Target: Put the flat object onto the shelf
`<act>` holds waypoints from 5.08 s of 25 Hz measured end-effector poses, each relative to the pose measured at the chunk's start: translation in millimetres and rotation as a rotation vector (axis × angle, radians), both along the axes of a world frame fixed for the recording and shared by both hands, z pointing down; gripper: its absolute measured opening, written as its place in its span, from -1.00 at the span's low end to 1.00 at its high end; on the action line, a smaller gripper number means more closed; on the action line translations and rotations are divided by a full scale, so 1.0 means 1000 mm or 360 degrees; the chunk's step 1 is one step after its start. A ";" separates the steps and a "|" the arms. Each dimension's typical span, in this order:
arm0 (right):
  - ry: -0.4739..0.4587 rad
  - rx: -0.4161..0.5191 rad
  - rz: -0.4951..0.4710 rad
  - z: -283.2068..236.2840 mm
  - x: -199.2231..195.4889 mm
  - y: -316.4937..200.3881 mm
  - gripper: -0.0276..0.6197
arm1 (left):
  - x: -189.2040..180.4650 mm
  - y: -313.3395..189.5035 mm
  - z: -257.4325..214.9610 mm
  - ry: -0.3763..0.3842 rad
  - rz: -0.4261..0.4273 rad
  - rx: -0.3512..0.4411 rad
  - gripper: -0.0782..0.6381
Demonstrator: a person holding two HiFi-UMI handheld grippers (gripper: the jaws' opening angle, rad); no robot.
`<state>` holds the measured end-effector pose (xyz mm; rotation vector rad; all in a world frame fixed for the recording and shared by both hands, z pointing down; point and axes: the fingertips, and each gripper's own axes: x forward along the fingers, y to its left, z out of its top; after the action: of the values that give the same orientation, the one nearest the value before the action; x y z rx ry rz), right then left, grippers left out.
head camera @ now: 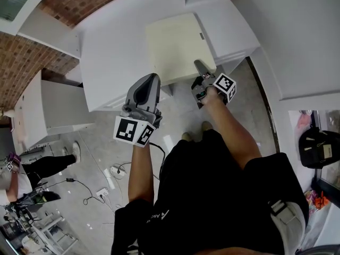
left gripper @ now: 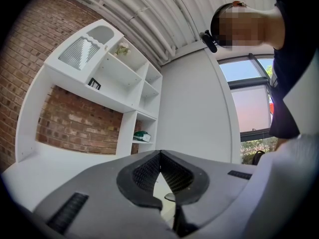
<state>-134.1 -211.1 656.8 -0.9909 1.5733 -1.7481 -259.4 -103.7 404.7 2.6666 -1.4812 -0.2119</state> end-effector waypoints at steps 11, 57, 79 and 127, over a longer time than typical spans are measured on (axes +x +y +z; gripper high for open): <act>-0.0004 0.0209 0.0117 -0.118 0.075 0.022 -0.06 | 0.020 -0.004 -0.024 0.0045 0.0072 0.0071 -0.79; -0.0221 0.0761 -0.0058 -0.482 0.225 -0.200 -0.06 | 0.208 -0.113 -0.140 0.0038 0.0227 0.0409 -0.79; -0.0273 0.0685 -0.0097 -0.497 0.186 -0.305 -0.05 | 0.193 -0.200 -0.170 0.0032 0.0274 0.0535 -0.79; -0.0071 0.1329 -0.0412 -0.530 0.174 -0.394 0.22 | 0.226 -0.272 -0.166 0.0000 -0.0049 0.0526 -0.79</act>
<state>39.9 -604.9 127.1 -0.3404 2.1813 -1.0384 -33.7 -376.1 238.4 2.8907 -1.6135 -0.4997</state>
